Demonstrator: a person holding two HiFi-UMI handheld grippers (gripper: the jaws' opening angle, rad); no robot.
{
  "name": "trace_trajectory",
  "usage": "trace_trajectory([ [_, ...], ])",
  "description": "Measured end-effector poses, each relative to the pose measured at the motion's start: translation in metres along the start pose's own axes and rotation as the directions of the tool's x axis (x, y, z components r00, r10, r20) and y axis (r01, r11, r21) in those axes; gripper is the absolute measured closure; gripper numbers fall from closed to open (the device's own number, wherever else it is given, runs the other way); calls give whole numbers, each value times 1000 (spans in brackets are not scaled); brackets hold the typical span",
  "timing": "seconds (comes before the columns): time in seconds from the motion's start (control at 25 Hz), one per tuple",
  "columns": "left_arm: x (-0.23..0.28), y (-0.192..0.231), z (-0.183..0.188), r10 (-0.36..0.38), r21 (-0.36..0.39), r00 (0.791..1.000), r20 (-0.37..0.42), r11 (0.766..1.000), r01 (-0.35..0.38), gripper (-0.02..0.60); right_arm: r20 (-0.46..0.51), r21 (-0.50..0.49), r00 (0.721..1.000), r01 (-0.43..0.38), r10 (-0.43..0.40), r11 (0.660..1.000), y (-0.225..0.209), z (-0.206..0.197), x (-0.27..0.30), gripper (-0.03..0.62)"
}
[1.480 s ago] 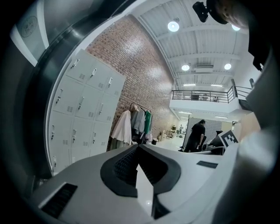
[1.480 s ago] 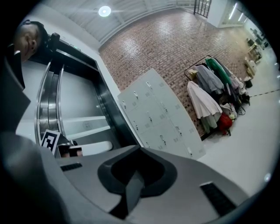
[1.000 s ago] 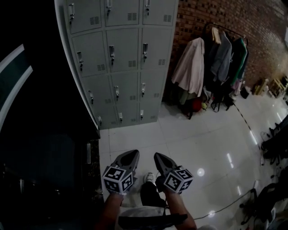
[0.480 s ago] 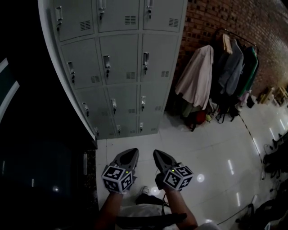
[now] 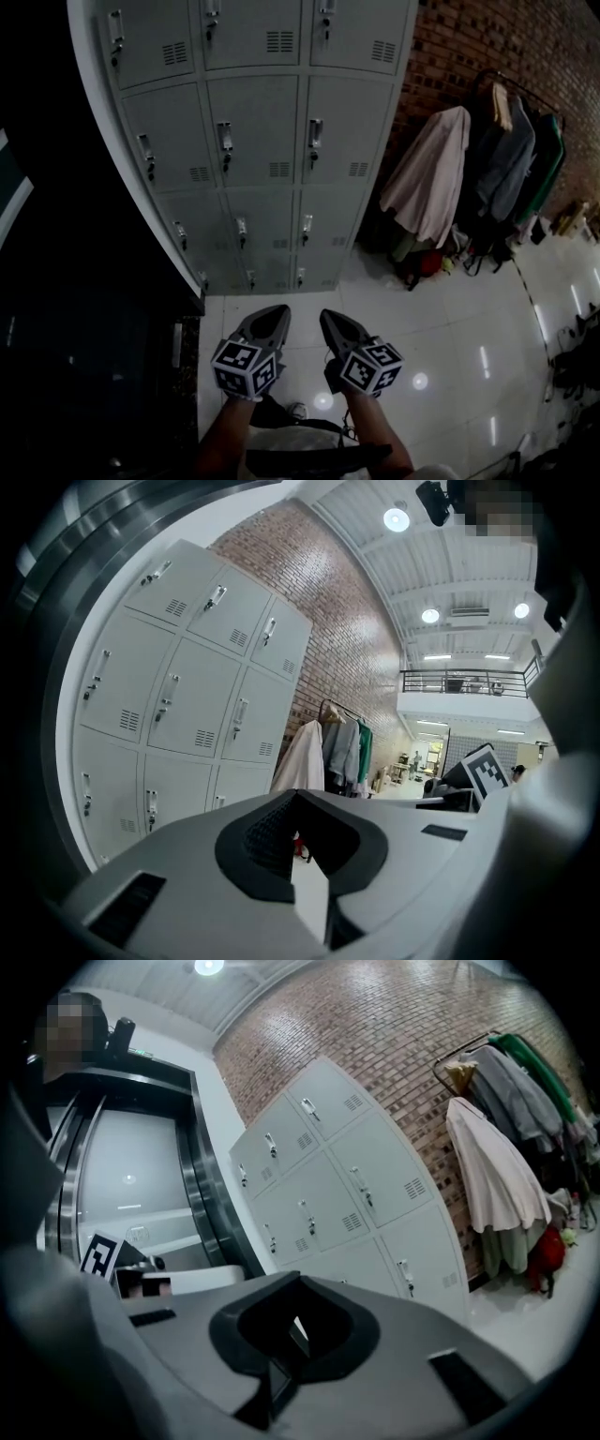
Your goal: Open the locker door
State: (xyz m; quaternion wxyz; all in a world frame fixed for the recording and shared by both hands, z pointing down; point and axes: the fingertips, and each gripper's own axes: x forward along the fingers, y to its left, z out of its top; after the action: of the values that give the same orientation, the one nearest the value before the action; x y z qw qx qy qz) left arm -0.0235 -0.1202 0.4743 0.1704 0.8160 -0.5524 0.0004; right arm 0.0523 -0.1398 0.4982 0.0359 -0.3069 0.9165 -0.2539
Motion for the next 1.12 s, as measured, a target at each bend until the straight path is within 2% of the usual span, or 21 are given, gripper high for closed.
trace_trajectory([
  [0.36, 59, 42, 25, -9, 15, 1000, -4, 1000, 9, 584, 11, -61, 1000, 10, -9, 998, -33, 33, 59, 585],
  [0.68, 138, 103, 64, -27, 26, 1000, 8, 999, 27, 584, 67, -114, 997, 40, -33, 993, -80, 90, 138, 585],
  [1.04, 220, 168, 109, -61, 35, 998, -7, 997, 62, 584, 86, -163, 994, 78, -65, 984, -131, 152, 237, 568],
  [1.12, 234, 180, 115, -66, 29, 998, -9, 997, 67, 584, 86, -184, 994, 87, -72, 979, -140, 164, 257, 539],
])
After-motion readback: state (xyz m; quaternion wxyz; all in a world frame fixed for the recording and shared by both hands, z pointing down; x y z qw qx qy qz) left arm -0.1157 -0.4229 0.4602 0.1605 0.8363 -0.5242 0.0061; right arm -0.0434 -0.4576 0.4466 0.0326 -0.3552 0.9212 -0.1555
